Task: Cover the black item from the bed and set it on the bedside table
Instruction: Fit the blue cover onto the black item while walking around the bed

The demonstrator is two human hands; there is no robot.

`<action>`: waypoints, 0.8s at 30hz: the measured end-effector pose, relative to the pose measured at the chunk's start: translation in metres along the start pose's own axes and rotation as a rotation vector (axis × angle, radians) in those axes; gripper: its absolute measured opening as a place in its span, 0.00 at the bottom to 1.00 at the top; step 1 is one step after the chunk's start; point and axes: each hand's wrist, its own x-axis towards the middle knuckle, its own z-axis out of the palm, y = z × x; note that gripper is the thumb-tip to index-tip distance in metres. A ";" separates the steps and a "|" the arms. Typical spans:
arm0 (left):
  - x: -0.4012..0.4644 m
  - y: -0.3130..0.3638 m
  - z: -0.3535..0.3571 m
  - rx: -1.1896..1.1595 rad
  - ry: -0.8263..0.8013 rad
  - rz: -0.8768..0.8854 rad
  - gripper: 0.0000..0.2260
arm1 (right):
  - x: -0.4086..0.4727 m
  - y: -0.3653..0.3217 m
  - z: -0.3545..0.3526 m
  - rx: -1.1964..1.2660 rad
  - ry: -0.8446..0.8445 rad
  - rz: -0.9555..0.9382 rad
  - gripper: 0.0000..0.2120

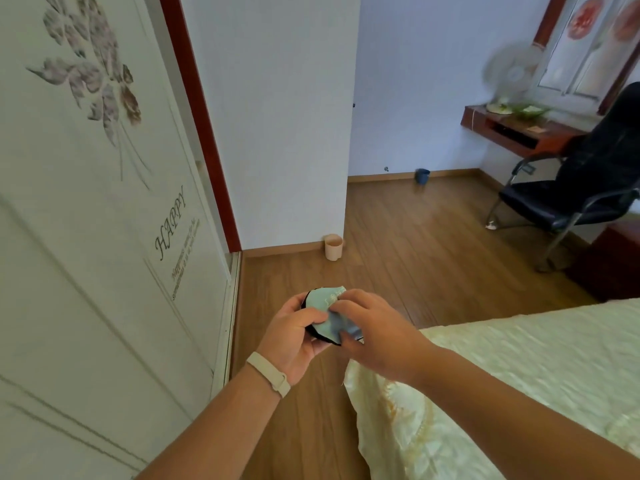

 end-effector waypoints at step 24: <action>0.300 0.191 -0.031 0.044 -0.164 -0.064 0.17 | 0.303 0.117 0.027 -0.119 0.034 0.142 0.22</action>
